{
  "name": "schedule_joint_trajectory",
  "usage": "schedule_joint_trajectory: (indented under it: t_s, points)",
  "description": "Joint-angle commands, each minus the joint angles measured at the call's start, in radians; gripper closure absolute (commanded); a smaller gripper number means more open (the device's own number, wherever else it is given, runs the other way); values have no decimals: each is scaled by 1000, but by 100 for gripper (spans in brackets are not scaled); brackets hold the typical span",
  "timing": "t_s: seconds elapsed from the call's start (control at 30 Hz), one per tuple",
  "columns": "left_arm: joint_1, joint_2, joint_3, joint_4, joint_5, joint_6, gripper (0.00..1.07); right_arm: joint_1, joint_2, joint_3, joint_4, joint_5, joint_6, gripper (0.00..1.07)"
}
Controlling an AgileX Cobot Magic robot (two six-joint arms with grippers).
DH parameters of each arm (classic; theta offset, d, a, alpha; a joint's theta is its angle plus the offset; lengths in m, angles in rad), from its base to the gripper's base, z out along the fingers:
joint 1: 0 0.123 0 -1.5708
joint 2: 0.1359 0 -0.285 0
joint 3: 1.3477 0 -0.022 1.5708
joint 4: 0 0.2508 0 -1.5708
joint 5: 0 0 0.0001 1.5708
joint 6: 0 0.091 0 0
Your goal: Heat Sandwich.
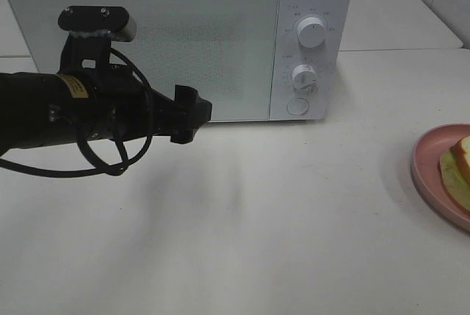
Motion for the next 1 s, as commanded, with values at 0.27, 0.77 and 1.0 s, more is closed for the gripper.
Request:
schedule_joint_trajectory:
  t_s: [0.27, 0.77, 1.0]
  points:
    - [37, -119, 2, 78, 384, 13, 8, -7, -26, 2, -5, -12, -10, 32]
    - [472, -304, -1, 146, 847, 11, 8, -7, -26, 2, -5, -12, -10, 32]
    - [668, -404, -1, 208, 1050, 7, 8, -7, -26, 2, -5, -12, -10, 32]
